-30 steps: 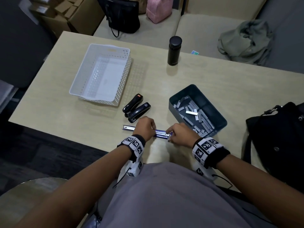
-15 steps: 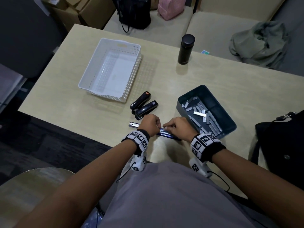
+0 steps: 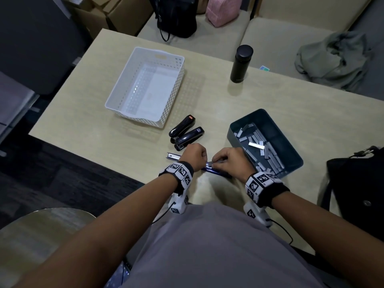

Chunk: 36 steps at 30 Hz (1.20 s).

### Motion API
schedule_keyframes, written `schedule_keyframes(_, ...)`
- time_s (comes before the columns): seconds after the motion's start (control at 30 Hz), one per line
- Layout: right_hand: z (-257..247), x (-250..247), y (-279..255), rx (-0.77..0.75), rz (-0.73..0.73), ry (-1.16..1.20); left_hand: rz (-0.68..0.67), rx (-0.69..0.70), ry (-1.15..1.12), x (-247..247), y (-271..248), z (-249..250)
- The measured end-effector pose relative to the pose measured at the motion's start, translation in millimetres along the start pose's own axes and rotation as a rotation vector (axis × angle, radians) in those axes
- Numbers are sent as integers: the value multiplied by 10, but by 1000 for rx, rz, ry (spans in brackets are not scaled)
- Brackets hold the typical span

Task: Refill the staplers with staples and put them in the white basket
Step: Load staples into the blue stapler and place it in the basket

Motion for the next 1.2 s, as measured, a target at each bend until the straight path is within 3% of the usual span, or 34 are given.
schedule_keyframes(0.3,-102,187,-121,-128,51,-331,-37,31,14,-10,13,0)
schedule_keyframes(1.2,-25,194,-91,-147,52,-326,-67,62,28,-15,129,-50)
Point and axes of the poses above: each hand's wrist, its own y-axis towards the middle knuckle, its own x-axis out of the palm, z = x × y, the point moved 3 cm from there along y, towards the middle knuckle, and after that the axes turned 9 degrees about -y, right-handed, at the moved point
